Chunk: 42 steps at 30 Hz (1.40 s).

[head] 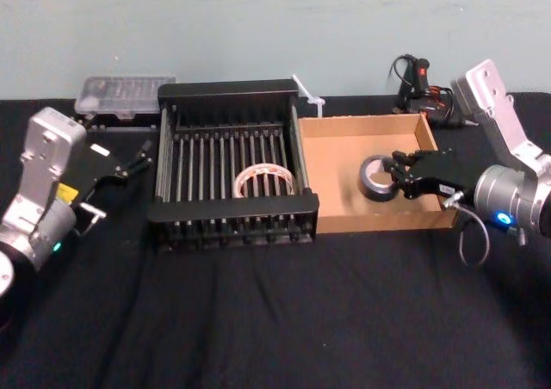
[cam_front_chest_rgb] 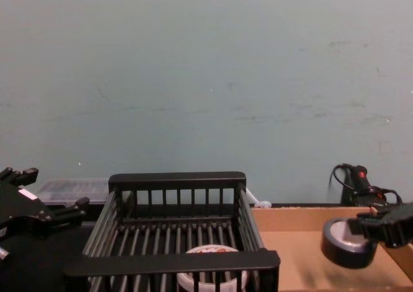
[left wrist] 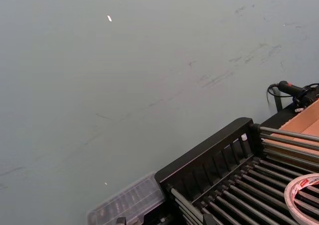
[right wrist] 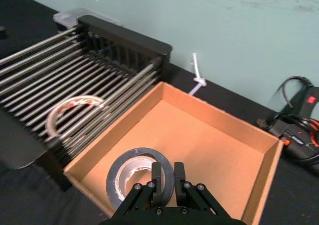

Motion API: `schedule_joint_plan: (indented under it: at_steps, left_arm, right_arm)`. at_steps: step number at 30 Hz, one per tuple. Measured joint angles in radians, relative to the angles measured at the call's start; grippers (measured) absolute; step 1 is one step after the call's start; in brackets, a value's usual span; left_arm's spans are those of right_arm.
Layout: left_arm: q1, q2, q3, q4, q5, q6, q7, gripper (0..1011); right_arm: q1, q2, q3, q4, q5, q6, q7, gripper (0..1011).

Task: Pick up the white tape and place it into the black box , Pick up the silver tape and place it into the brown box.

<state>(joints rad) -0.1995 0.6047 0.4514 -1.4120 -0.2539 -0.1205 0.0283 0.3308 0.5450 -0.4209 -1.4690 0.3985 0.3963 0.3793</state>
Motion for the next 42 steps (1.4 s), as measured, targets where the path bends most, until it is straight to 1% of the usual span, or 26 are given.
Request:
schedule_joint_plan:
  at_steps: [5,6,7,9,14,19,38,40,42]
  left_arm:
    - [0.0,0.0,0.0,0.0,0.0,0.0,0.0,1001]
    - [0.0,0.0,0.0,0.0,0.0,0.0,0.0,1001]
    - [0.0,0.0,0.0,0.0,0.0,0.0,0.0,1001]
    - [0.0,0.0,0.0,0.0,0.0,0.0,0.0,1001]
    - [0.0,0.0,0.0,0.0,0.0,0.0,0.0,1001]
    - [0.0,0.0,0.0,0.0,0.0,0.0,0.0,1001]
    - [0.0,0.0,0.0,0.0,0.0,0.0,0.0,1001]
    - [0.0,0.0,0.0,0.0,0.0,0.0,0.0,1001]
    - [0.0,0.0,0.0,0.0,0.0,0.0,0.0,1001]
  right_arm:
    - [0.039,-0.028,0.003,0.06,-0.017,0.0,-0.001,156]
    - [0.05,-0.037,0.004,0.081,-0.023,0.0,-0.001,156]
    - [0.05,-0.037,0.004,0.081,-0.023,0.0,-0.001,156]
    - [0.067,-0.052,0.007,0.115,-0.031,-0.002,-0.001,156]
    - [0.081,-0.068,0.015,0.147,-0.042,-0.003,-0.001,156]
    - [0.084,-0.076,0.023,0.155,-0.053,-0.009,-0.004,156]
    - [0.084,-0.074,0.02,0.153,-0.05,-0.009,-0.003,156]
    - [0.084,-0.074,0.019,0.153,-0.049,-0.009,-0.002,181]
    - [0.084,-0.074,0.019,0.153,-0.049,-0.008,-0.002,242]
